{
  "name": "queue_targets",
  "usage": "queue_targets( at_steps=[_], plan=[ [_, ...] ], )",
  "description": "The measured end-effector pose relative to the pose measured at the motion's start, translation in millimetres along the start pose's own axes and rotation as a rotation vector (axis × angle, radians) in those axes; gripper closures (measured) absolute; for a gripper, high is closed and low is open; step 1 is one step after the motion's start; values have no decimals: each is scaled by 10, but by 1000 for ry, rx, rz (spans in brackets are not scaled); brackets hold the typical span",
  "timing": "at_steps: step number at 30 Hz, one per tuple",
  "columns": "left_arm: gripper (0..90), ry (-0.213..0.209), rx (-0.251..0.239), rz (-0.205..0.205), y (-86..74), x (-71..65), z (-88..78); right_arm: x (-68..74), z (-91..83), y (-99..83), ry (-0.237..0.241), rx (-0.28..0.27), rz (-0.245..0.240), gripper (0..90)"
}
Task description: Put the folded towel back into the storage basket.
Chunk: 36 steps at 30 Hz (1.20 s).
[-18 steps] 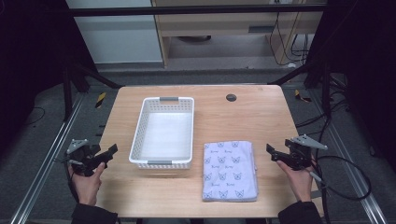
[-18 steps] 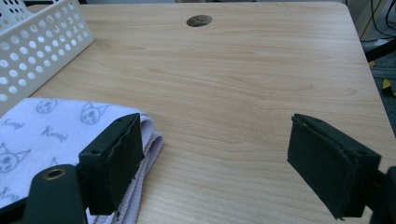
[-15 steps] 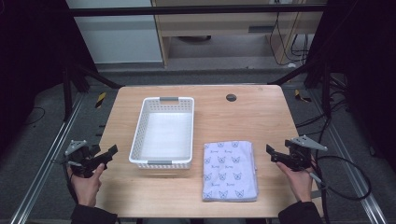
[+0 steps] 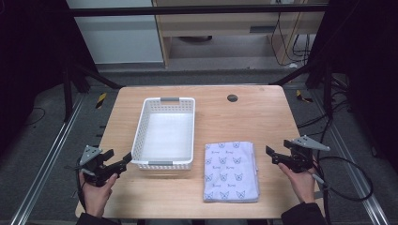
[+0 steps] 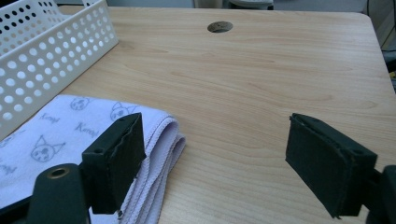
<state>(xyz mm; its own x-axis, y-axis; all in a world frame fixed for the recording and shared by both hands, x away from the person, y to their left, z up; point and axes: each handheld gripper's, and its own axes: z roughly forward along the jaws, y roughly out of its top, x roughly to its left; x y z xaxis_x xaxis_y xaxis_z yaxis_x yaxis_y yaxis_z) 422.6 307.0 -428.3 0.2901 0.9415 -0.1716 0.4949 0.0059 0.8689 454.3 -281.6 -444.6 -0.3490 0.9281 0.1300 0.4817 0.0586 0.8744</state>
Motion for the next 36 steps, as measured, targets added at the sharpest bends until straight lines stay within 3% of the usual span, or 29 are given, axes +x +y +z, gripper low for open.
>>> queue_targets(
  at_steps=[2, 11, 23, 31, 36],
  plan=[
    [212, -18, -6, 26, -1, -109, 4, -13, -9, 8, 4, -1, -3, 209],
    [217, -44, -10, 91, -11, -332, 11, 8, -38, 51, 12, -1, -5, 215],
    [222, -115, -7, 140, -28, -618, 31, 132, -56, 130, 44, 6, -49, 222],
    [226, -171, 16, 178, -82, -875, 80, 163, -29, 139, 84, 30, -55, 225],
    [226, -208, 29, 202, -131, -1063, 110, 193, -25, 149, 106, 29, -62, 178]
  ],
)
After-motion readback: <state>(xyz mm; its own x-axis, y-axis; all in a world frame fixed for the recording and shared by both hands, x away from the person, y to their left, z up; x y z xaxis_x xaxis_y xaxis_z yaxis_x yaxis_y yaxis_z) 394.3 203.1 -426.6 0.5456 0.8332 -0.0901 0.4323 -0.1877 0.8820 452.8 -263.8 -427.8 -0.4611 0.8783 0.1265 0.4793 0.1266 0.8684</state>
